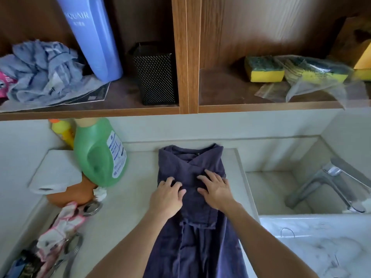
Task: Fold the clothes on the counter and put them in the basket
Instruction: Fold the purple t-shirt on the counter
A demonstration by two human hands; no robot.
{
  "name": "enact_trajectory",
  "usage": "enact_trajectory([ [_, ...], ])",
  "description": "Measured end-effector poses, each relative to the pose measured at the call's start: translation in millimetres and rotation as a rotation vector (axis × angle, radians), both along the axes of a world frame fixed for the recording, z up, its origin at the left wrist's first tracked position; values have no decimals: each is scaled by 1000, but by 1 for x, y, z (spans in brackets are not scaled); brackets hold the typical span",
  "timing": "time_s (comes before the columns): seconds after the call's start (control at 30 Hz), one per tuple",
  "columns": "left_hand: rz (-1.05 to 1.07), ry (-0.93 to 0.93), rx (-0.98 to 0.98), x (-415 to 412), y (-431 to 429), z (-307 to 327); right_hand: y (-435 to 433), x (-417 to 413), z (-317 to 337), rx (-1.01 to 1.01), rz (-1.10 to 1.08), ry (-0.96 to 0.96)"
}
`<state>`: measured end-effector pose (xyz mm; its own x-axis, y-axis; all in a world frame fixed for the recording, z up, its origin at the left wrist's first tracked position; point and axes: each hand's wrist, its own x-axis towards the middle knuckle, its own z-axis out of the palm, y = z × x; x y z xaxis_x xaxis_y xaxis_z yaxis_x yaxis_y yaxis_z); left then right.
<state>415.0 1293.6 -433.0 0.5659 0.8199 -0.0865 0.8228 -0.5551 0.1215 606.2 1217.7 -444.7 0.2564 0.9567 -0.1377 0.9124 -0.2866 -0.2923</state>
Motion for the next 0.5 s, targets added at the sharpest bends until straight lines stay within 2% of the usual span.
enact_trajectory([
  [0.1, 304, -301, -216, 13, 53, 13, 30, 29, 11, 133, -192, 189],
  [0.17, 485, -558, -437, 20, 85, 16, 49, 45, 13, 149, -369, 353],
  [0.27, 631, -838, -790, 34, 104, 17, 67, 57, 16, 226, -559, 778],
  [0.33, 701, -988, -870, 45, 106, 22, 71, 57, 20, 244, -668, 1000],
  [0.4, 749, -1071, -880, 50, 105, 27, 72, 57, 22, 227, -725, 1029],
  [0.5, 751, -1109, -851, 44, 101, 40, 66, 65, 21, 234, -651, 940],
])
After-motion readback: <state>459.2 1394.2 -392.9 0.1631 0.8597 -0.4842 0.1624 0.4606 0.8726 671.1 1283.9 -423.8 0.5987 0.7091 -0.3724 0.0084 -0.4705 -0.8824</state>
